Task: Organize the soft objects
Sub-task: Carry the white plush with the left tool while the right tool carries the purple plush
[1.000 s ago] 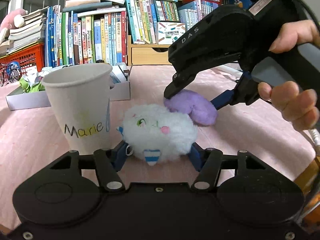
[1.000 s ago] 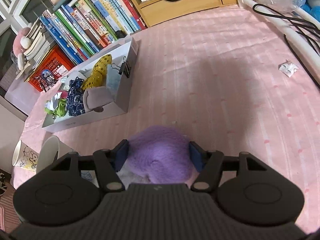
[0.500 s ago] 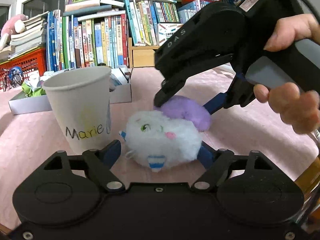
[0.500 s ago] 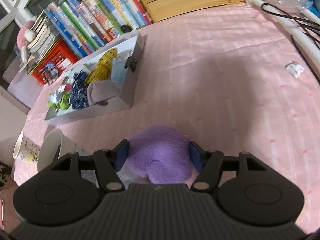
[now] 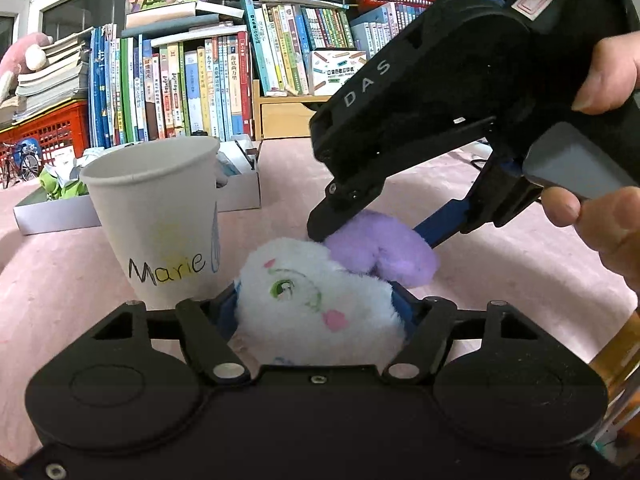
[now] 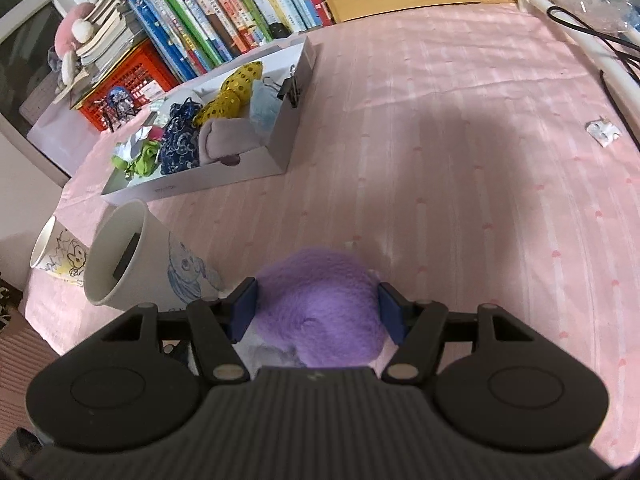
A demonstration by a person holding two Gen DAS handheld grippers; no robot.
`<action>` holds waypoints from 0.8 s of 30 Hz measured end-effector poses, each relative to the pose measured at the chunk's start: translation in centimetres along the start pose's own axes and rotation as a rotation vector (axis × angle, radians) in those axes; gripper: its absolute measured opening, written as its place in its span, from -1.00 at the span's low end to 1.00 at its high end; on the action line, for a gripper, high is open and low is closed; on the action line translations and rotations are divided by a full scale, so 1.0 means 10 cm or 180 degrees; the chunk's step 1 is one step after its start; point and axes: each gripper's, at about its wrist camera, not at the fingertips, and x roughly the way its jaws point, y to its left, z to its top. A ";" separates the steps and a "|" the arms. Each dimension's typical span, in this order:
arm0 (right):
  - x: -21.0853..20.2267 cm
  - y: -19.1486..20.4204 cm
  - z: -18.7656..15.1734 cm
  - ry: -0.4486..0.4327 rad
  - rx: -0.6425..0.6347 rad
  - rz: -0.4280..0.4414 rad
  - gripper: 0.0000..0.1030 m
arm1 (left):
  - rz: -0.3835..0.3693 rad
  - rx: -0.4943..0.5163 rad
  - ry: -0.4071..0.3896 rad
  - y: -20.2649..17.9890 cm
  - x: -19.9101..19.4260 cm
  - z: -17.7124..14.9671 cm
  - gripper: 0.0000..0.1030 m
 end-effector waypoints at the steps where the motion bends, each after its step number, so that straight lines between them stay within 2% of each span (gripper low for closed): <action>1: -0.01 -0.01 0.00 -0.0009 0.0013 0.0002 0.29 | -0.0017 -0.0011 -0.0002 0.01 -0.01 0.00 0.35; 12: -0.23 0.01 0.04 -0.0234 0.0083 -0.0077 0.29 | -0.0259 0.0076 -0.0159 0.02 -0.29 0.10 0.34; 24: -0.60 0.29 0.11 -0.0685 -0.0006 -0.0080 0.29 | -0.0386 0.0117 -0.0450 0.41 -0.67 0.52 0.34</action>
